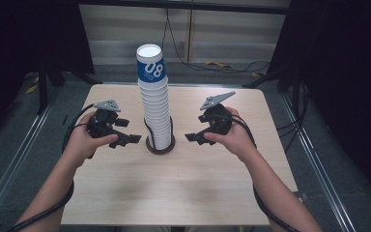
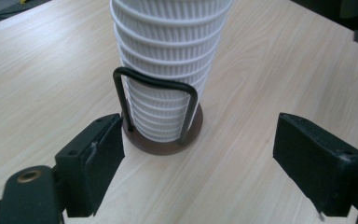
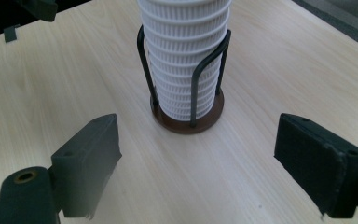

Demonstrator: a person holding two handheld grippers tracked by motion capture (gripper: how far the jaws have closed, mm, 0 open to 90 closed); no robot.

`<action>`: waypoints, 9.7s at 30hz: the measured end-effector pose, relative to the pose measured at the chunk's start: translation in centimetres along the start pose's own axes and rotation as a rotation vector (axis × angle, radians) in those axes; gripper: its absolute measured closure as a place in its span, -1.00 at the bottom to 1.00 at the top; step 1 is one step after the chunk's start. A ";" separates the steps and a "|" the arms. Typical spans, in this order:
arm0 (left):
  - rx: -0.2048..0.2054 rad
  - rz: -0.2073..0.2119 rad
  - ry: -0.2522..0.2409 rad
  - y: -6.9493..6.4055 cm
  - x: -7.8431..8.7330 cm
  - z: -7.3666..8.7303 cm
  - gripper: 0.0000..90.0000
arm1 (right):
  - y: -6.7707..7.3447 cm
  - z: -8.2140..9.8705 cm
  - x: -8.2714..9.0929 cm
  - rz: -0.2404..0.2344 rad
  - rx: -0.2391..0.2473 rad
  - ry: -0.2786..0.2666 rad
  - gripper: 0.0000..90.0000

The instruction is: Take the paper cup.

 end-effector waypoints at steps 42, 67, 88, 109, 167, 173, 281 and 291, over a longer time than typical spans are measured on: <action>-0.030 -0.013 -0.033 0.2 4.8 -7.4 -0.65 | 1.2 -6.4 0.0 -0.013 0.017 -0.060 -0.70; -0.029 -0.018 -0.071 -0.1 7.1 -11.8 -0.66 | 1.4 -8.8 -0.1 -0.006 -0.006 -0.099 -0.70; -0.006 -0.013 -0.100 0.3 6.6 -13.2 -0.65 | 1.8 -10.6 0.4 -0.010 -0.014 -0.163 -0.72; -0.019 -0.012 -0.097 0.2 6.5 -13.3 -0.62 | 1.5 -13.5 1.2 0.020 -0.051 -0.242 -0.70; 0.006 -0.057 -0.150 -0.1 8.3 -14.9 -0.53 | 1.4 -13.5 1.0 0.066 -0.048 -0.280 -0.60; 0.003 -0.059 -0.145 -0.1 8.2 -14.8 -0.53 | 1.5 -13.6 1.2 0.061 -0.037 -0.287 -0.64; 0.036 -0.049 -0.236 -0.4 12.0 -16.4 -0.51 | 1.5 -14.8 1.2 0.094 -0.060 -0.346 -0.70; 0.038 -0.047 -0.252 -0.4 12.7 -16.5 -0.51 | 1.5 -14.7 1.1 0.106 -0.050 -0.346 -0.69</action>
Point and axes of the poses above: each handheld gripper's, and its own axes: x roughly backward along the jaws, z roughly out of its underside, y roughly to its left, the point moved 10 cm from there along -x, roughly forward along the jaws, and after that the axes turned 15 degrees about y, right-handed, at the moved point
